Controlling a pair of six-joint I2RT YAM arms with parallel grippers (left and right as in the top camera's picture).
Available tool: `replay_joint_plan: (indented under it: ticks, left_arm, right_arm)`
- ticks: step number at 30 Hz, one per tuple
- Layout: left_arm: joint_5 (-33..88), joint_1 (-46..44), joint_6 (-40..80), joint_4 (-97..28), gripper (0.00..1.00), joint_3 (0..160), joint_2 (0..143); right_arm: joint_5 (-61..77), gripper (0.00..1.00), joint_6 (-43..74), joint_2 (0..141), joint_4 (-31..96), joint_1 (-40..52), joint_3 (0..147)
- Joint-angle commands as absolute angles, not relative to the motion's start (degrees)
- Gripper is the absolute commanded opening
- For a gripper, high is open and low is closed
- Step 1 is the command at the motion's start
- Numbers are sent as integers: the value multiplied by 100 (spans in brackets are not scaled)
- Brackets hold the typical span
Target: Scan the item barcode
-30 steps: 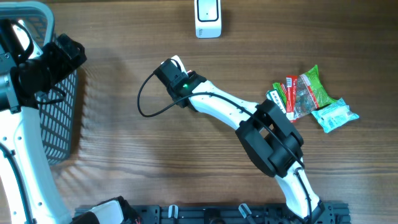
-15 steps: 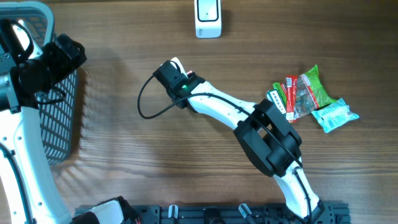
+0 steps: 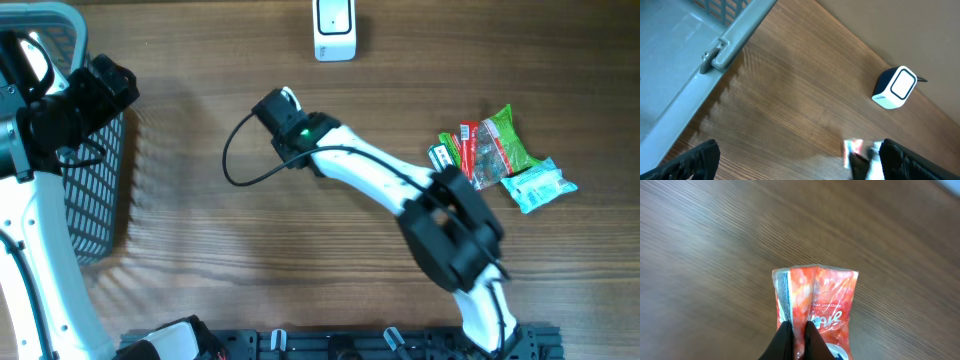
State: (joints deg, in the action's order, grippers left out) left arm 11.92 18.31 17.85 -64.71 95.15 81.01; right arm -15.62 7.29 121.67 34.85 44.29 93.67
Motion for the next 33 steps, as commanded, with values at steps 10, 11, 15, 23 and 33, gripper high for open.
replay_joint_plan:
  ticks: [10,11,15,23,33]
  left_arm:
    - [1260,1811,1691,-6460,100,9564,8095]
    - [1260,1811,1691,-6460,100,9564,8095]
    - [1260,1811,1691,-6460,100,9564,8095]
    - [1260,1811,1691,-6460,100,9564,8095]
    - [1260,1811,1691,-6460,100,9564,8095]
  right_arm:
    - [4049,4,510,9614,4982,2528,9411]
    - [4648,4,290,9623,5092,2276,9402]
    - [6805,4,-266,9677,5122,1326,9021]
    - [8173,4,-279,9767,4010,526,7393]
    - [4156,4,794,9850,1798,1098,5686]
